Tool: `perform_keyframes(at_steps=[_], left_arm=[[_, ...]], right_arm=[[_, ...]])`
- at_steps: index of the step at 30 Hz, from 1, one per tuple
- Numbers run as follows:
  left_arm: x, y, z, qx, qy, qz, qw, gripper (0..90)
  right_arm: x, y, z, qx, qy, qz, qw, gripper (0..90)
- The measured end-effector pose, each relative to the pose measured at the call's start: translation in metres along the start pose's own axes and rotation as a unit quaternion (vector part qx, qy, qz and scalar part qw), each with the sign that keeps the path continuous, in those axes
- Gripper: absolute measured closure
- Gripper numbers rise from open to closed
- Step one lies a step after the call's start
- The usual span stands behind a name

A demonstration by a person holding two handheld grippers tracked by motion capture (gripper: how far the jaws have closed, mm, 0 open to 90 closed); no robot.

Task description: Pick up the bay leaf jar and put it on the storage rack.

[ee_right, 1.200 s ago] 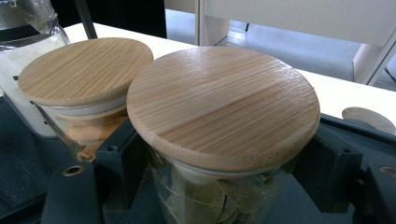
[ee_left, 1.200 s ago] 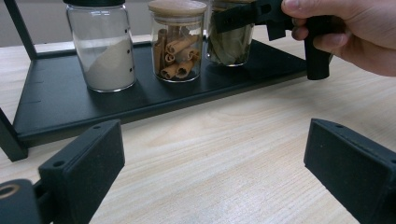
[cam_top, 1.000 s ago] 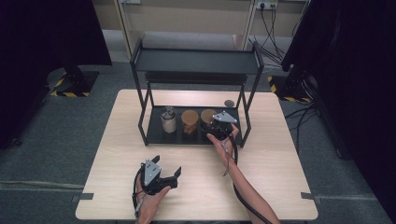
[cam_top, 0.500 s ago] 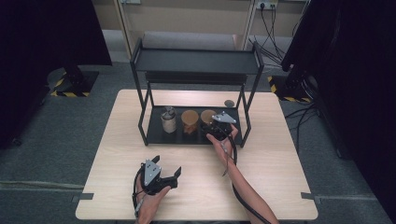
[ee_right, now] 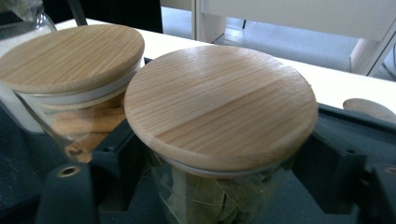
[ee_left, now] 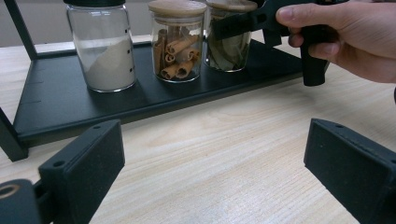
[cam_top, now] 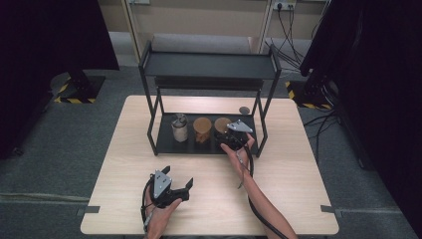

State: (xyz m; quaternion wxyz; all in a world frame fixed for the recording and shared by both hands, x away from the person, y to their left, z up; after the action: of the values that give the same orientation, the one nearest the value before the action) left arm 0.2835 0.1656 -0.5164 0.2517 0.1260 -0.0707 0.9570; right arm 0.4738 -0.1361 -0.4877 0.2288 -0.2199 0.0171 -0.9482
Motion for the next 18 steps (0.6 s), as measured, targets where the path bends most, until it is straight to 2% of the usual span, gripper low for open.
perform_keyframes(at_steps=[6,18], left_arm=[[0.000,0.000,0.000,-0.001,0.000,0.000,1.0000,4.6],[0.000,0.000,0.000,0.000,0.000,0.000,1.0000,4.6]], right_arm=[[0.007,0.001,0.002,-0.008,0.002,0.003,1.0000,10.2],[0.016,-0.004,0.004,-0.011,-0.005,0.010,0.9999,7.3]])
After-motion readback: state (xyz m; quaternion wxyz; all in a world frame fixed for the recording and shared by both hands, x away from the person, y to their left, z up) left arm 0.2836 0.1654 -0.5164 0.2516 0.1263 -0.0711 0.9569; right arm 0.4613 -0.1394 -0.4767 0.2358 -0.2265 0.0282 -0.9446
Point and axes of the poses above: each handheld gripper's, and its own axes: x roughly backward along the jaws, z roughly out of its top, y roughly to its right, the point moved 9 cm from there along -x, roughly forward along the jaws, and after that the axes turned 8 degrees about -x, right-handed, at the moved point
